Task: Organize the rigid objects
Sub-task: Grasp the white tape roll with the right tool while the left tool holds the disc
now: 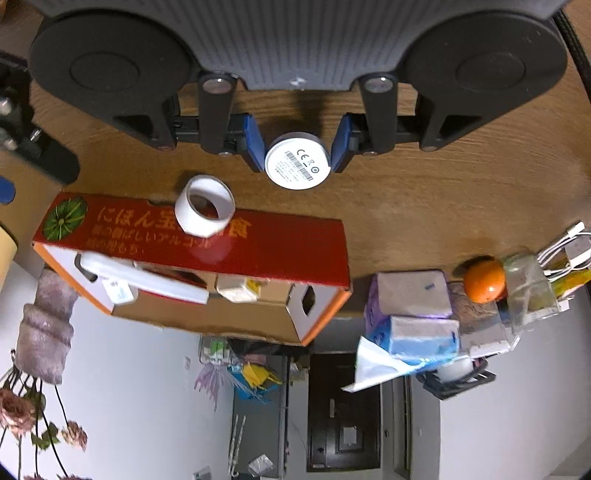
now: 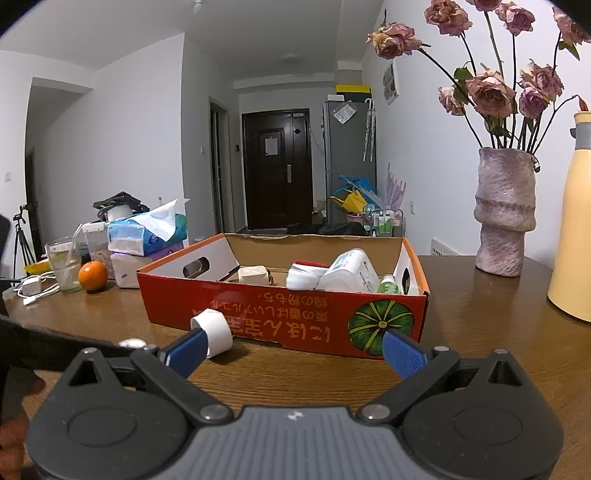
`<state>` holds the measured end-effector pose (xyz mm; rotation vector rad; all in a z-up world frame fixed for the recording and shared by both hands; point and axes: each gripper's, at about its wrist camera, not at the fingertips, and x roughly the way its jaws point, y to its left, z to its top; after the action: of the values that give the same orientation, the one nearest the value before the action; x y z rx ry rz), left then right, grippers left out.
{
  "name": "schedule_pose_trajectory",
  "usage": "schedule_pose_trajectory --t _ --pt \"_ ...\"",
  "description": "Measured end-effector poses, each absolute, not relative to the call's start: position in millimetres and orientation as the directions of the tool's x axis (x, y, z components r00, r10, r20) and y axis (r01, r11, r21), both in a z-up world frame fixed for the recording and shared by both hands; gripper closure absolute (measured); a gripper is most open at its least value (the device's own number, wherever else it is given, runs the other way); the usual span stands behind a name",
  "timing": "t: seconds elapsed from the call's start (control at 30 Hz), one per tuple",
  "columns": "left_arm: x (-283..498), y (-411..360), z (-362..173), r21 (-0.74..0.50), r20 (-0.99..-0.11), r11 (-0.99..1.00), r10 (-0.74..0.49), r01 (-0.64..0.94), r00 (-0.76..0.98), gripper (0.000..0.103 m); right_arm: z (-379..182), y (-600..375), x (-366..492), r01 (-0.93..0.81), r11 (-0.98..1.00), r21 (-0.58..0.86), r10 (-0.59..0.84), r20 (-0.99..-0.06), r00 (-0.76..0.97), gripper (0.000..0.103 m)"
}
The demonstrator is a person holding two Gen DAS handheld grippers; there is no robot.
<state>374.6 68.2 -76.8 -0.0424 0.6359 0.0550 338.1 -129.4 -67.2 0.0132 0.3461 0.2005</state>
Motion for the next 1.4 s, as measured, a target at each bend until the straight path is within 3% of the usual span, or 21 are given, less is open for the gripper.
schedule_pose_trajectory --t 0.3,0.5,0.7,0.87,1.03,1.2,1.27,1.4 --pt "374.5 87.8 -69.7 -0.037 -0.583 0.991 0.086 -0.132 0.808 0.063 -69.1 -109.7 349.5 -0.237 0.971 0.036 0.235 -0.355 0.905 0.003" --pt "373.1 102.3 -65.1 -0.053 -0.573 0.985 0.104 -0.163 0.813 0.063 -71.8 -86.1 371.6 -0.269 0.963 0.021 0.256 -0.384 0.887 0.009" --pt "374.5 113.7 -63.8 -0.065 -0.575 0.981 0.112 -0.182 0.810 0.063 -77.4 -69.9 396.4 -0.307 0.951 0.020 0.285 -0.435 0.854 0.023" --pt "374.7 118.6 -63.1 -0.066 -0.572 0.979 0.122 -0.193 0.811 0.063 -79.8 -64.6 416.0 -0.334 0.942 0.032 0.309 -0.464 0.830 0.041" --pt "376.9 125.1 -64.3 -0.071 -0.580 0.976 0.128 -0.207 0.805 0.063 -81.5 -63.8 428.5 -0.368 0.929 0.040 0.340 -0.484 0.806 0.045" --pt "377.5 127.5 -65.0 -0.073 -0.582 0.975 0.129 -0.210 0.803 0.063 -84.6 -57.0 436.1 -0.411 0.911 0.043 0.373 -0.512 0.774 0.057" --pt "377.4 126.8 -65.0 -0.071 -0.580 0.976 0.128 -0.206 0.804 0.063 -84.8 -56.7 437.0 -0.424 0.904 0.063 0.392 -0.521 0.759 0.078" --pt "378.3 126.9 -64.7 -0.069 -0.579 0.976 0.131 -0.208 0.805 0.063 -83.0 -55.7 431.2 -0.429 0.901 0.058 0.396 -0.512 0.762 0.079"
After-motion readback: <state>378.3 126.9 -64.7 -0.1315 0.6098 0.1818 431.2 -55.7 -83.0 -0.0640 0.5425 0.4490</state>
